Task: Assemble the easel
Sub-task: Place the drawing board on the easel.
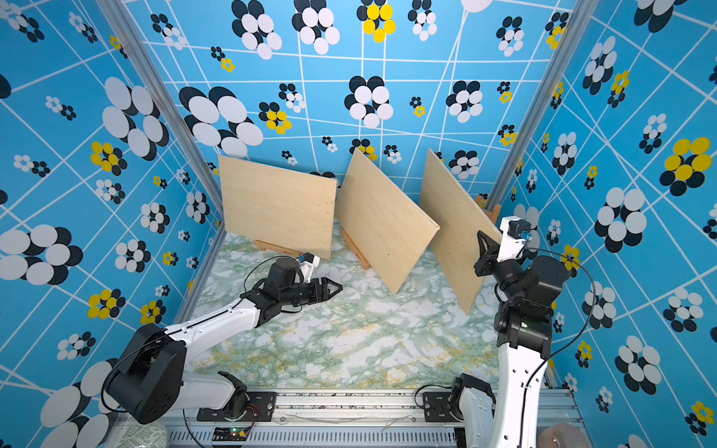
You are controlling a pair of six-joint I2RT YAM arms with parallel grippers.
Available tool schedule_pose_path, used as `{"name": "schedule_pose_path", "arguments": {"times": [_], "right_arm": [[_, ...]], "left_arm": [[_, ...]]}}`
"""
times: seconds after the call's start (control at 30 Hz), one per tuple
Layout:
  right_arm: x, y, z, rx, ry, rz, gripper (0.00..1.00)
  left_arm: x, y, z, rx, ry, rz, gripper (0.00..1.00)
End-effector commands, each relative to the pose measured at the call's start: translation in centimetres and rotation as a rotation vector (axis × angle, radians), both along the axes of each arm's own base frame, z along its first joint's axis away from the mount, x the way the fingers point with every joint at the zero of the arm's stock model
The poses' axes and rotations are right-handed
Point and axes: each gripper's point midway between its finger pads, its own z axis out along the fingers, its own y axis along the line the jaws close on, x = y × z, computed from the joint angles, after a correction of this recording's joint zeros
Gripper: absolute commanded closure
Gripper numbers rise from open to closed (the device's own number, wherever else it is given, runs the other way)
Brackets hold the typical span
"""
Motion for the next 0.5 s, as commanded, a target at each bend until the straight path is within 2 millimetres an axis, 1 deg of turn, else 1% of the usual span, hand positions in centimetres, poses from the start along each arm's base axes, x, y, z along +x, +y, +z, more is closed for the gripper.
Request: {"name": "schedule_pose_path", "arguments": {"times": [0.0, 0.17, 0.27, 0.33, 0.4, 0.47], "right_arm": [[-1.7, 1.9, 8.1, -0.202, -0.326, 0.088, 1.0], [-0.8, 1.5, 7.1, -0.243, -0.355, 0.125, 1.0], [-0.2, 0.7, 7.4, -0.206, -0.378, 0.137, 1.0], [0.1, 0.6, 7.2, -0.202, -0.403, 0.171, 1.0], [0.5, -0.3, 7.2, -0.152, -0.413, 0.178, 1.0], [1.0, -1.0, 6.8, -0.102, -0.414, 0.196, 1.0]], "left_arm": [[0.1, -0.6, 0.8, -0.002, -0.037, -0.036, 0.28], [0.5, -0.8, 0.2, 0.019, -0.03, -0.052, 0.28], [0.9, -1.3, -0.3, 0.012, -0.014, -0.061, 0.28], [1.2, -1.7, -0.7, 0.006, -0.002, -0.067, 0.28], [1.4, -1.9, -0.9, 0.005, 0.007, -0.072, 0.28], [1.5, -2.1, -1.0, 0.009, 0.01, -0.081, 0.28]]}}
